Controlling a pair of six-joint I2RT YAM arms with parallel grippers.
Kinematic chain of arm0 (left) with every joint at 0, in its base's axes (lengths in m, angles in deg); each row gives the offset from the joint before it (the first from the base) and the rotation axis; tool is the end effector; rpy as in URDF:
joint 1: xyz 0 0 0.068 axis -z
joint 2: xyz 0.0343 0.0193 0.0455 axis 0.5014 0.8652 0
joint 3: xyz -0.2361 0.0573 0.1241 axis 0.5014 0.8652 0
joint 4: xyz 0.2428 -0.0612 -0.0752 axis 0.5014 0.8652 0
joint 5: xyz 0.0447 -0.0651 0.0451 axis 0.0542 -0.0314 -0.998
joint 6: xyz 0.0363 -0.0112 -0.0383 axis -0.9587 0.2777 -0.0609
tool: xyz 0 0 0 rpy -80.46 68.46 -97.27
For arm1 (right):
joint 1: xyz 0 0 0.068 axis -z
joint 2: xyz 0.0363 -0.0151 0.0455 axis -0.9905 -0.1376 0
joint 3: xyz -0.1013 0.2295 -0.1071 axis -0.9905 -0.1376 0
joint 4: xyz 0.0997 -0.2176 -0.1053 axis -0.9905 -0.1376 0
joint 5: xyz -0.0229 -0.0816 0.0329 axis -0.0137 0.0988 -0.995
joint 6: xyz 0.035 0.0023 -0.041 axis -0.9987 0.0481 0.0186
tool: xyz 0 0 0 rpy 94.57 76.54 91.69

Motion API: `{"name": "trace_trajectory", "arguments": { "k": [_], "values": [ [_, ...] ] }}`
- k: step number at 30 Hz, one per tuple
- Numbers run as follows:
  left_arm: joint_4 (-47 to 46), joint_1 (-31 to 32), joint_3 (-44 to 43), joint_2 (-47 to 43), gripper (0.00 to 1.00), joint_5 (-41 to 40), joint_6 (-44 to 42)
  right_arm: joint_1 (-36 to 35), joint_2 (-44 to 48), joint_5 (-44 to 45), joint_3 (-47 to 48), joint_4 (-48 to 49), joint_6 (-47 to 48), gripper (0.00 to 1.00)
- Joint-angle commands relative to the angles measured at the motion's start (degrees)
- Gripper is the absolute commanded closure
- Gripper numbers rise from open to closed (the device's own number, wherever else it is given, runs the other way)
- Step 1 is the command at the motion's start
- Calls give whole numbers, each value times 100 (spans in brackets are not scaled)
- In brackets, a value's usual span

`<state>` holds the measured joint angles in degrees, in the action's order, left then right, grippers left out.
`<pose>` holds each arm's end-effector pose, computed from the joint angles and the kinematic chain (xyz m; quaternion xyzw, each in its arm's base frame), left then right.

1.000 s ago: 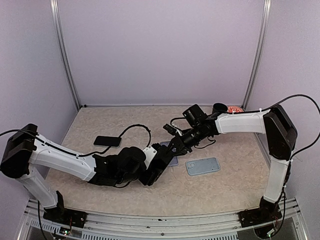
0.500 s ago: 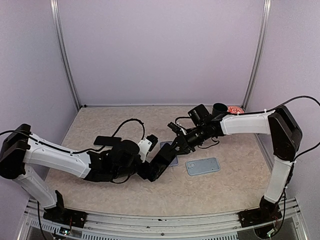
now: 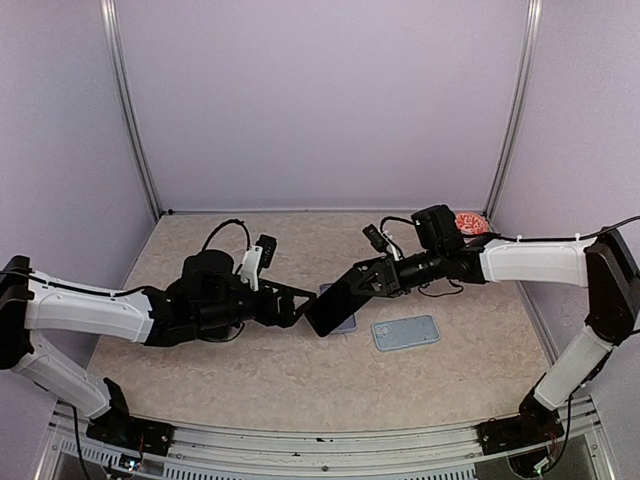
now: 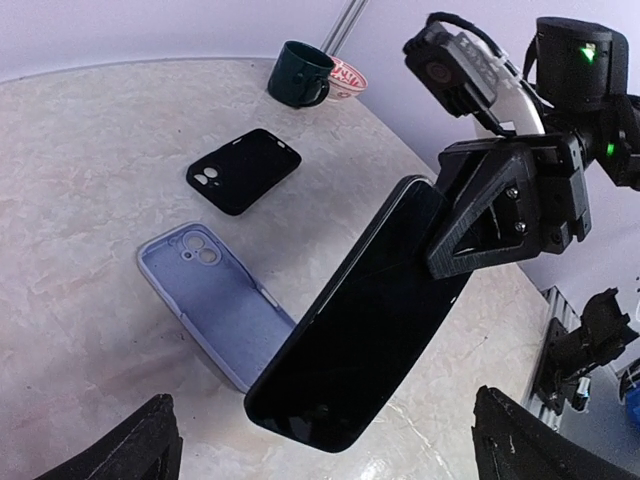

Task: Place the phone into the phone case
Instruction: Pass from the right arm to the left

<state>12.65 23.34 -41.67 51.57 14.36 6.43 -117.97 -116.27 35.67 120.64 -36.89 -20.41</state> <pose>0.1786 -0.2414 0.2221 0.1894 0.7915 -0.3769 0.4422 0.2656 0.2225 0.2279 -0.2177 0.8226 0.4983 0.1662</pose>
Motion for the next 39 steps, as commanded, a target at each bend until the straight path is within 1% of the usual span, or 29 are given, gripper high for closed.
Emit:
{"name": "trace_trajectory", "arguments": {
  "k": [1,7,11,15,23,25,30,34,39],
  "values": [
    [-586,-241,223,-148,1,713,641,47,690,261,-385,1147,-95,100],
    [-1089,-351,418,-83,1,1079,1048,89,1425,556,-1084,2184,-339,100],
    [-1668,-393,591,29,1,1457,1318,99,1649,454,-1532,3131,-638,100],
    [-2415,-403,722,188,1,1894,1589,103,1547,164,-1813,4040,-1013,100],
    [-3198,-404,726,541,1,2196,1943,-47,1142,-50,-2309,6133,-1722,100],
    [-3398,-413,736,637,2,2218,2031,-143,928,-86,-2275,6310,-1734,100],
    [-3782,-421,741,852,7,2337,2242,-374,594,-118,-2114,6410,-1583,100],
    [-4022,-421,750,922,9,2432,2365,-423,501,-37,-2152,6564,-1518,100],
    [-4131,-421,697,990,13,2532,2448,-445,337,-75,-2152,6667,-1506,100]
  ]
}}
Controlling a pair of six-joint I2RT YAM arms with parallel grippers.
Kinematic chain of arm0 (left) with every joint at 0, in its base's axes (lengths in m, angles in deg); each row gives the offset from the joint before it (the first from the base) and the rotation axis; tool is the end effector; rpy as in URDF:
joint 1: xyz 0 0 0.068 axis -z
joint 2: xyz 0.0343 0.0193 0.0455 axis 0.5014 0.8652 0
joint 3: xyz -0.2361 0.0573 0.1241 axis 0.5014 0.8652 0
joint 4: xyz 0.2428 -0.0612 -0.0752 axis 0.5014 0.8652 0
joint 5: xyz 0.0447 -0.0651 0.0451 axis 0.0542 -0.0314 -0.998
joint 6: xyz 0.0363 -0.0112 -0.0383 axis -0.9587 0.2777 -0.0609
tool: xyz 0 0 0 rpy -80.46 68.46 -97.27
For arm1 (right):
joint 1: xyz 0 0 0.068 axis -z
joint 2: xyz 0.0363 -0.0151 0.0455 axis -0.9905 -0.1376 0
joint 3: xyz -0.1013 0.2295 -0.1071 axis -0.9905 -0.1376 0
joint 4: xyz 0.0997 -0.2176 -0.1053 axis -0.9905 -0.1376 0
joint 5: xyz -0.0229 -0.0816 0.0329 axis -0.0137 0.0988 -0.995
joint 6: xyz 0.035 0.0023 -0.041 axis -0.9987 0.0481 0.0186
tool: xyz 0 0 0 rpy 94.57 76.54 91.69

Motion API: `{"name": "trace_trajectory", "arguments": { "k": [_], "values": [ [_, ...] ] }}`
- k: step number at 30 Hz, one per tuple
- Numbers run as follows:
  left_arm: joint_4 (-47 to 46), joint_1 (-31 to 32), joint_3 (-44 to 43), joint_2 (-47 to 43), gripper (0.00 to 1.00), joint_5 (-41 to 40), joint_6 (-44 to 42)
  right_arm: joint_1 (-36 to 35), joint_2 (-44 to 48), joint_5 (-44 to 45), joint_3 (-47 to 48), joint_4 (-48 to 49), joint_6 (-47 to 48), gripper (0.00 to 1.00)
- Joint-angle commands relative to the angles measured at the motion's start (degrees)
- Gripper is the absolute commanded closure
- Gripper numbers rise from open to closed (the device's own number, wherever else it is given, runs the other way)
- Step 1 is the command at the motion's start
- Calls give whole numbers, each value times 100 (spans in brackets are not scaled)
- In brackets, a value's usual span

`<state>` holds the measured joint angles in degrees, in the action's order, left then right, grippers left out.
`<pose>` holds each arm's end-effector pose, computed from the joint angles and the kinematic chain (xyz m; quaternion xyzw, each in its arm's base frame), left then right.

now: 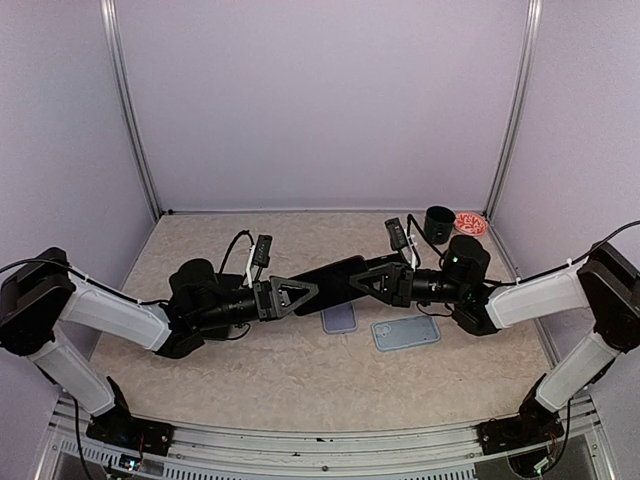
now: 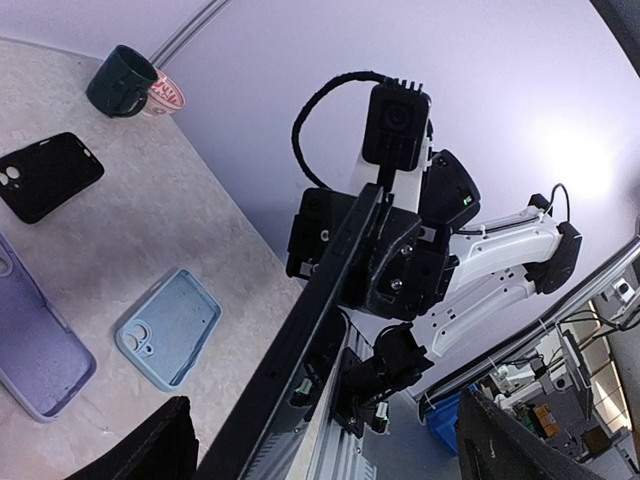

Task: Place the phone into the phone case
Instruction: Pass from the right arm to the left

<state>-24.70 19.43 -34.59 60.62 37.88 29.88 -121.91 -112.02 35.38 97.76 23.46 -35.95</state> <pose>0.1860 -0.2404 0.2084 0.1452 0.6789 -0.6322 0.3441 0.2198 0.2155 0.2248 -0.2503 0.6446 0.6411 0.3330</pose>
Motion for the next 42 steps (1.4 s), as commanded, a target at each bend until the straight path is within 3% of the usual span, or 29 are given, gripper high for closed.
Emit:
{"name": "trace_trajectory", "arguments": {
  "k": [1,18,28,42],
  "values": [
    [-420,-31,-20,102,14,196,108,-53,-111,-42,120,693,32,100],
    [-732,40,-33,309,32,313,238,-72,-718,-136,154,1518,-477,100],
    [-885,40,-38,365,52,354,311,-106,-946,-172,163,1714,-634,100],
    [-360,40,-20,279,75,82,53,-101,-642,-88,162,1113,-337,100]
  ]
}}
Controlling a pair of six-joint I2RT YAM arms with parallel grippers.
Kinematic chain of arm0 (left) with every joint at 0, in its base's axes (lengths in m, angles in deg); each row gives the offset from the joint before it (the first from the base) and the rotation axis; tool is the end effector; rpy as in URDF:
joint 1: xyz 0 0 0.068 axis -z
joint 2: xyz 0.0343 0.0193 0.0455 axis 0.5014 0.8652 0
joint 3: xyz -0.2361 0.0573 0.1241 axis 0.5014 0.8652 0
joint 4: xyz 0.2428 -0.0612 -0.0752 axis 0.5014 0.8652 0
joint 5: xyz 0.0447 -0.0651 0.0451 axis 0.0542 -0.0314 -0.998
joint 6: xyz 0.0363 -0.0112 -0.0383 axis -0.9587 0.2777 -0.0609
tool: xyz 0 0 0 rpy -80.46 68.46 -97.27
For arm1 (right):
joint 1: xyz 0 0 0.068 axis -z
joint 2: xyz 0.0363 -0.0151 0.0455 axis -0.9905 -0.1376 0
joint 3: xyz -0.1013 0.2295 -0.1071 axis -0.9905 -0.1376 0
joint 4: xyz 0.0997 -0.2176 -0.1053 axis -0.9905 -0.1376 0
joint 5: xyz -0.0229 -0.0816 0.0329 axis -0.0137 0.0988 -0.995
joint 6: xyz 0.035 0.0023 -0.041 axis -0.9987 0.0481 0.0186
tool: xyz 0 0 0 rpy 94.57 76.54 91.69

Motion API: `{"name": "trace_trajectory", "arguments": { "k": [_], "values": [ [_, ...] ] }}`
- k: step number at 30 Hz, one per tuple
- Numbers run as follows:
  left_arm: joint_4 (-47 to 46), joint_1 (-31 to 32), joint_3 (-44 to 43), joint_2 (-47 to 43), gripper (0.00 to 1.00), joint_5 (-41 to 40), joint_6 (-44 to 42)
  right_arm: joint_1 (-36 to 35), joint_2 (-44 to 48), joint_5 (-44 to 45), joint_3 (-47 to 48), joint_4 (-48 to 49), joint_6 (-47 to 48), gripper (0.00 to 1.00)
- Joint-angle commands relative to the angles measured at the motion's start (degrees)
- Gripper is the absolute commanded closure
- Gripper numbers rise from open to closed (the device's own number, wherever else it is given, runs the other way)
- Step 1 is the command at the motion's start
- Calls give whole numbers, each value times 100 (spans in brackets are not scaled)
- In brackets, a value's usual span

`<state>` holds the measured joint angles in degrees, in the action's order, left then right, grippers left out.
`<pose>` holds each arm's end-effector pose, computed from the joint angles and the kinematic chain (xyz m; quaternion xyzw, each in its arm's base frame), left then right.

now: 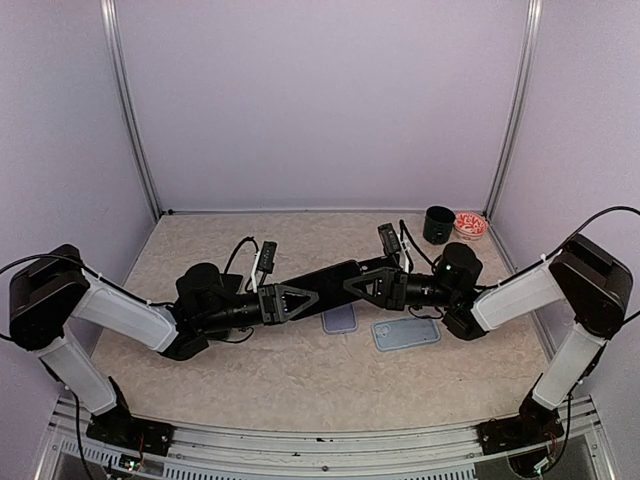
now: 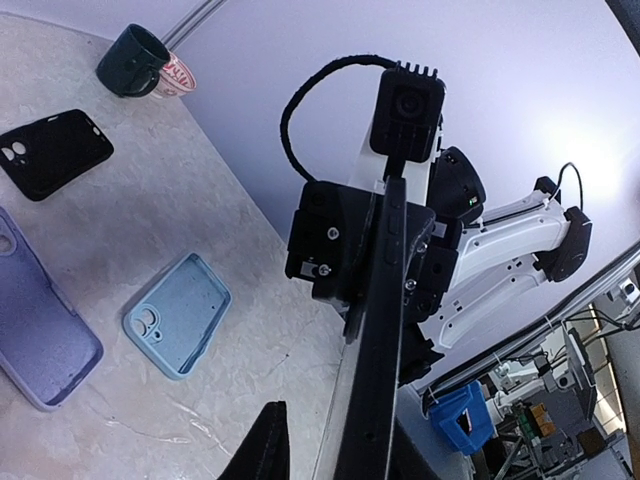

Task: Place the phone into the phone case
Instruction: Pass from the right arm to the left

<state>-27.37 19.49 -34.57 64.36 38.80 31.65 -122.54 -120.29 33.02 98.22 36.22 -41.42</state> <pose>0.1888 -0.2449 0.1946 0.1392 0.6865 -0.6360 0.3238 0.2265 0.2269 0.2065 -0.2506 0.6217 0.6729 0.3129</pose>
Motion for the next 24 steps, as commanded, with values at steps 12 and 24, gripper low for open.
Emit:
{"name": "trace_trajectory", "arguments": {
  "k": [12,24],
  "values": [
    [-44,43,88,-156,95,-74,-218,-41,442,226,194,-824,556,80],
    [380,26,214,-559,98,-250,-472,7,1158,606,703,-3208,1849,32]
  ]
}}
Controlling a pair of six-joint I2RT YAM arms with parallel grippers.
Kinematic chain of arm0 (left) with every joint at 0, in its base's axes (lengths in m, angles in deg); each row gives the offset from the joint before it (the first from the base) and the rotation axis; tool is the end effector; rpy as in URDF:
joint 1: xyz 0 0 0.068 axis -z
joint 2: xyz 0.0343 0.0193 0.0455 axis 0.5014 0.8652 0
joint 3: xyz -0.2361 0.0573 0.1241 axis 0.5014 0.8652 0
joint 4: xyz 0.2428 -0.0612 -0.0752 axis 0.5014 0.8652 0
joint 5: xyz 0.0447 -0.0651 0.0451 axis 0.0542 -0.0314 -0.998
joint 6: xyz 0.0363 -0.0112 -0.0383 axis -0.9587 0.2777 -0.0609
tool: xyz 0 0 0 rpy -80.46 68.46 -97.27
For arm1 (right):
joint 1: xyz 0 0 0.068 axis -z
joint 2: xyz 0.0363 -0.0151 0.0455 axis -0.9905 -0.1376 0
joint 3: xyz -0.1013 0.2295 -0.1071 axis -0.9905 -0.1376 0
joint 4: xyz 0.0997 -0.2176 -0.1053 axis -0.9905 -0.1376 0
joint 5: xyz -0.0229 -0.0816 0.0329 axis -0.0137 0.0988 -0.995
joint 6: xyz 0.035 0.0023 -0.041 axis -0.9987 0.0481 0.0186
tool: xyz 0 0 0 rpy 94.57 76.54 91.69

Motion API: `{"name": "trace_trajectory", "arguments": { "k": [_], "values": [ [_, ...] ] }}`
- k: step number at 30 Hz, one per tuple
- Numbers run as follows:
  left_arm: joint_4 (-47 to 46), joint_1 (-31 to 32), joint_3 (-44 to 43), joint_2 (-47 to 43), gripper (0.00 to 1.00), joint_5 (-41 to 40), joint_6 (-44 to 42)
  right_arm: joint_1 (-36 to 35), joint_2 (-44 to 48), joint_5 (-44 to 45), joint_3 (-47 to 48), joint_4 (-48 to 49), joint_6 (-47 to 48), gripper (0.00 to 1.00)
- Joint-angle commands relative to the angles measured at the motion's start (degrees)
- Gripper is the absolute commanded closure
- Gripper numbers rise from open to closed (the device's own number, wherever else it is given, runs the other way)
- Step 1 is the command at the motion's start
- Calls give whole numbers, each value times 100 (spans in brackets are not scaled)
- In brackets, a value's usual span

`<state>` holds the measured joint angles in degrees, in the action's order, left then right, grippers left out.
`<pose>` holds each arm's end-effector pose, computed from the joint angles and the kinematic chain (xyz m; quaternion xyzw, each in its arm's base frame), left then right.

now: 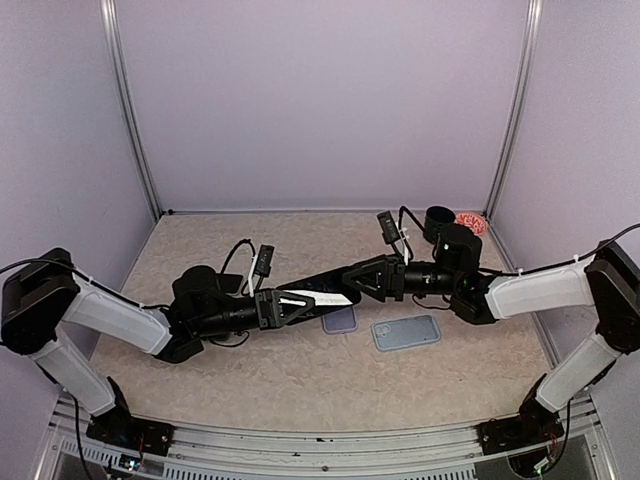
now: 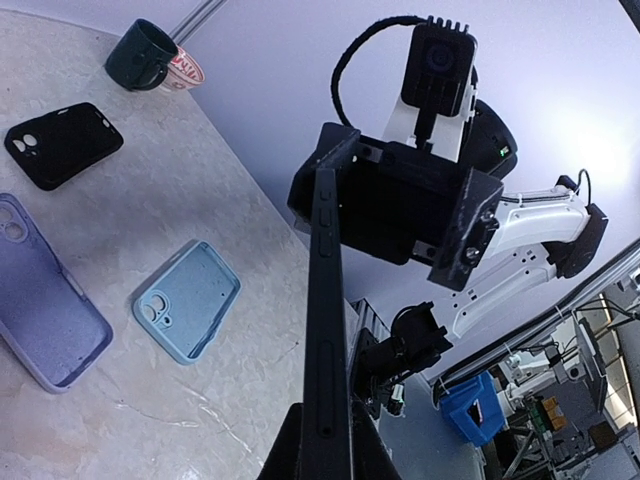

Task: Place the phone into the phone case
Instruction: Pass from the right arm to the left

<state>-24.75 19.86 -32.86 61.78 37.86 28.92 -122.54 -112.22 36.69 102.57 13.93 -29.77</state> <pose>0.1819 -0.2390 0.1942 0.1498 0.6944 -0.6199 0.3333 0.2283 0.2263 0.2325 -0.2703 0.6605 0.6115 0.3418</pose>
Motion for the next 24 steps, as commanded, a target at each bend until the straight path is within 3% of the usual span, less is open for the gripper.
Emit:
{"name": "trace_trajectory", "arguments": {
  "k": [1,7,12,24],
  "values": [
    [197,-13,49,-356,99,-173,-248,34,423,291,321,-1217,817,29],
    [792,-32,77,-737,100,-383,-523,193,723,635,810,-2716,1669,21],
    [1055,-99,116,-927,100,-496,-520,264,695,927,1256,-3609,2175,21],
    [1951,-150,113,-1309,100,-1141,-668,388,93,1370,2060,-4610,2761,21]
  ]
}}
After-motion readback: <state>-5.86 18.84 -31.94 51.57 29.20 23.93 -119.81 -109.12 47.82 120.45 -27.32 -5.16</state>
